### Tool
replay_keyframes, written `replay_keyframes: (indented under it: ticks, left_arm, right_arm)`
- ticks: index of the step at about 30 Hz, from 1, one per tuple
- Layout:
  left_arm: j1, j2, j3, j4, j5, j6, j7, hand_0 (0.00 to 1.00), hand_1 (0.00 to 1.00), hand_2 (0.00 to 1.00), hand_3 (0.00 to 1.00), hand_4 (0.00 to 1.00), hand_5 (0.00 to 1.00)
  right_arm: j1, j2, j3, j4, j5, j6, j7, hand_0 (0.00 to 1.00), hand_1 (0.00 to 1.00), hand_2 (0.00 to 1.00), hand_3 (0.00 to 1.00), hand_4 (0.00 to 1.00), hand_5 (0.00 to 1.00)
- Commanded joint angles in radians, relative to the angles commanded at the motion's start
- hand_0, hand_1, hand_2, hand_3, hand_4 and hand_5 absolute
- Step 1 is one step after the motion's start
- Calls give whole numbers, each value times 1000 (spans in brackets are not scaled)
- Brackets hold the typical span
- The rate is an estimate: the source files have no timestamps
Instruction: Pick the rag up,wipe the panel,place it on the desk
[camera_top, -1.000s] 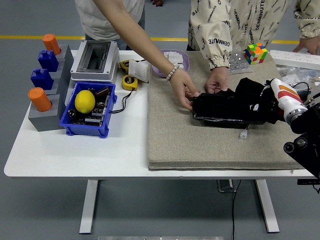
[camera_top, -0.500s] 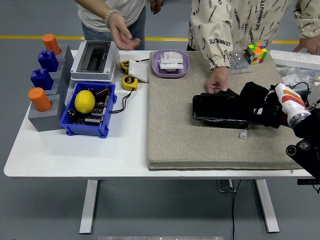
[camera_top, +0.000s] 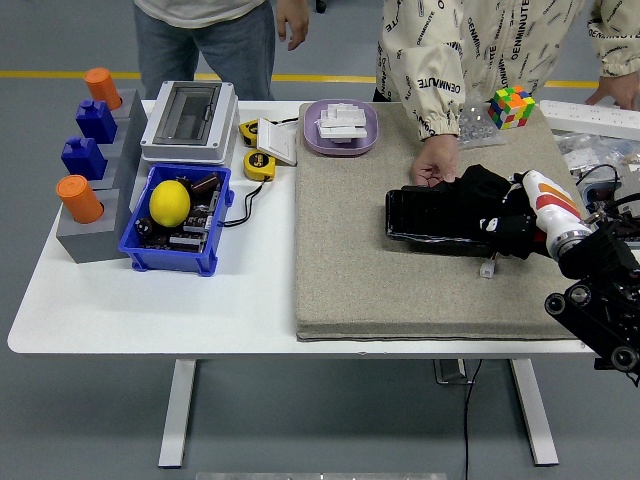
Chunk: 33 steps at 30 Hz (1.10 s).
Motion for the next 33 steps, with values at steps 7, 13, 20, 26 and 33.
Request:
replay_keyframes:
  ticks: [7, 13, 20, 26, 33]
  left_arm:
    - [-1, 0, 5, 1, -2, 0, 0, 605, 641, 657, 561, 628, 443]
    - [-3, 1, 6, 1, -2, 0, 0, 606, 642, 657, 561, 628, 442]
    - [-3, 1, 9, 2, -4, 0, 1, 606, 642, 656, 560, 628, 442]
    - [-3, 3, 11, 2, -4, 1, 1, 606, 641, 656, 561, 628, 442]
    - [-7, 6, 18, 0, -6, 0, 0, 606, 642, 656, 561, 628, 443]
  right_arm:
    - [23, 49, -28, -13, 9, -3, 4, 285, 408, 440, 478, 963, 160]
    - [42, 93, -56, -16, 15, -6, 7, 285, 408, 440, 478, 964, 159]
    - [57, 145, -88, -19, 23, -10, 12, 285, 407, 440, 478, 964, 159]
    - [64, 197, -108, -21, 30, -15, 18, 285, 408, 440, 478, 964, 159]
    - [72, 235, -131, -22, 35, -16, 23, 286, 407, 440, 478, 965, 159]
